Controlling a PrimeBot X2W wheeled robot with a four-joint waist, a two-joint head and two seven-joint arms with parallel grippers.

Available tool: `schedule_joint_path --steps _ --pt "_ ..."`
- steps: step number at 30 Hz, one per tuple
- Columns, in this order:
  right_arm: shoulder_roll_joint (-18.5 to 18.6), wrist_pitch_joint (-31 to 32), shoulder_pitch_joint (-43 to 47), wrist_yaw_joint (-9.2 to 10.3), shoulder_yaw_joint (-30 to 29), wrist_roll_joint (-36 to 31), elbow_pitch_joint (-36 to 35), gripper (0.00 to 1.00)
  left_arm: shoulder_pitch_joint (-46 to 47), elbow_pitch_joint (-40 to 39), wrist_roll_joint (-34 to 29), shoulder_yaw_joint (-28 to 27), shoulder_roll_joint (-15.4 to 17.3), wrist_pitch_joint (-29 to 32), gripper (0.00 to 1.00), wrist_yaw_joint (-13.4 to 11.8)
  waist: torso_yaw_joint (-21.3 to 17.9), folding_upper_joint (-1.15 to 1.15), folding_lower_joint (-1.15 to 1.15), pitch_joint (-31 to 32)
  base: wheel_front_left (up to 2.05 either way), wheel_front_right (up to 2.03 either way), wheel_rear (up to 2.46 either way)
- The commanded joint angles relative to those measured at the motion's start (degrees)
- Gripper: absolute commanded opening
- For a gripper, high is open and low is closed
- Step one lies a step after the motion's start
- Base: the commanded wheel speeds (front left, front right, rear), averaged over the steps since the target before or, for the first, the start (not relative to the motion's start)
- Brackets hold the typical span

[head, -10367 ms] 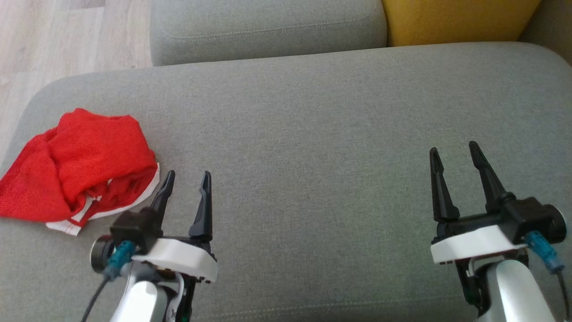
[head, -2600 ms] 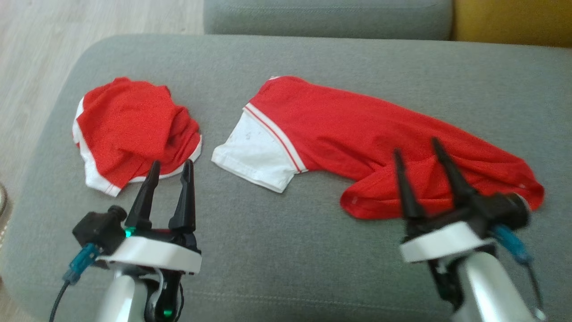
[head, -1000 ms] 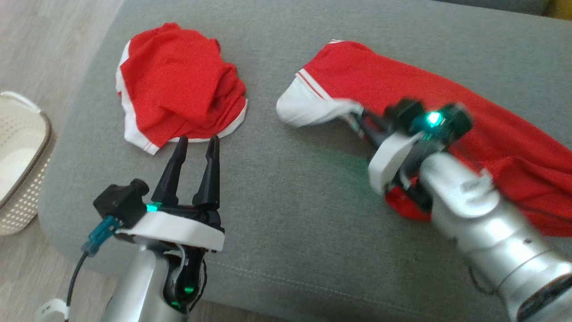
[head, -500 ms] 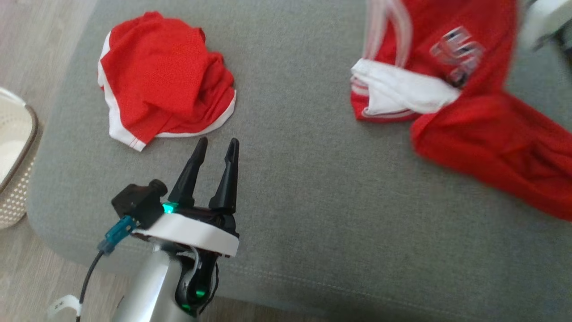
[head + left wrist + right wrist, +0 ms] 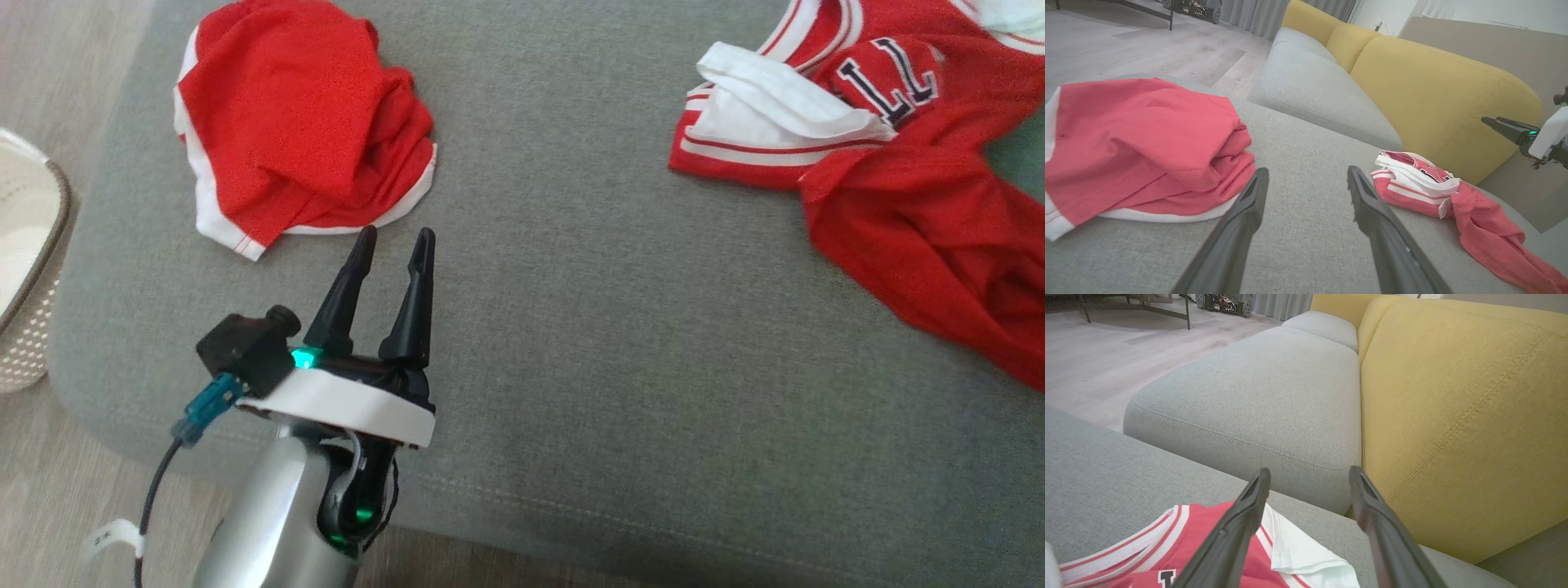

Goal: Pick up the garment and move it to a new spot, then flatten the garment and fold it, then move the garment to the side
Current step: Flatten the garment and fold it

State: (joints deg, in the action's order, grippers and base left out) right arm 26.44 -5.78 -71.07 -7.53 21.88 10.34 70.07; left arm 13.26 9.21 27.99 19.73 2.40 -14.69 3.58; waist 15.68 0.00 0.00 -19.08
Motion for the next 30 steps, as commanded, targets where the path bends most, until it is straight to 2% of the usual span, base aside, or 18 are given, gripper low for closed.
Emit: schedule_joint_path --steps 1,8,13,15,22,30 --pt "-1.2 -1.2 0.2 0.04 -0.2 -0.5 -1.0 1.0 2.1 -1.7 0.1 -1.9 0.5 -0.3 1.0 0.2 -0.7 0.0 0.0 0.6 0.0 0.0 0.0" --pt "-5.0 -7.0 3.6 0.04 -2.6 0.1 -1.2 1.0 1.8 -1.4 -0.7 -2.5 0.5 -0.3 1.0 0.2 -3.5 0.0 0.0 4.4 0.0 0.0 0.0" --pt "-8.2 -8.9 9.2 0.04 -3.7 2.3 -6.3 1.0 0.8 -1.6 -0.8 -3.5 0.5 -0.3 1.0 -0.2 -6.2 0.0 0.0 8.0 0.0 0.0 0.0" --pt "-9.4 -9.1 12.5 0.04 -4.5 3.6 -10.0 1.0 0.3 -1.9 -0.9 -3.9 0.5 -0.3 1.0 -0.4 -7.3 0.0 0.0 9.4 0.0 0.0 0.0" --pt "-12.8 -9.2 30.2 0.04 -10.3 4.7 -29.8 1.0 -1.9 -3.1 0.0 -5.2 0.5 -0.3 1.0 -1.6 -10.9 0.0 0.0 13.1 0.0 0.0 0.0" --pt "-19.9 -9.2 50.7 0.04 -17.6 -1.6 -48.1 1.0 -3.9 -3.6 -0.1 -6.4 0.5 -0.3 1.0 -2.0 -14.2 0.0 0.0 13.9 0.0 0.0 0.0"
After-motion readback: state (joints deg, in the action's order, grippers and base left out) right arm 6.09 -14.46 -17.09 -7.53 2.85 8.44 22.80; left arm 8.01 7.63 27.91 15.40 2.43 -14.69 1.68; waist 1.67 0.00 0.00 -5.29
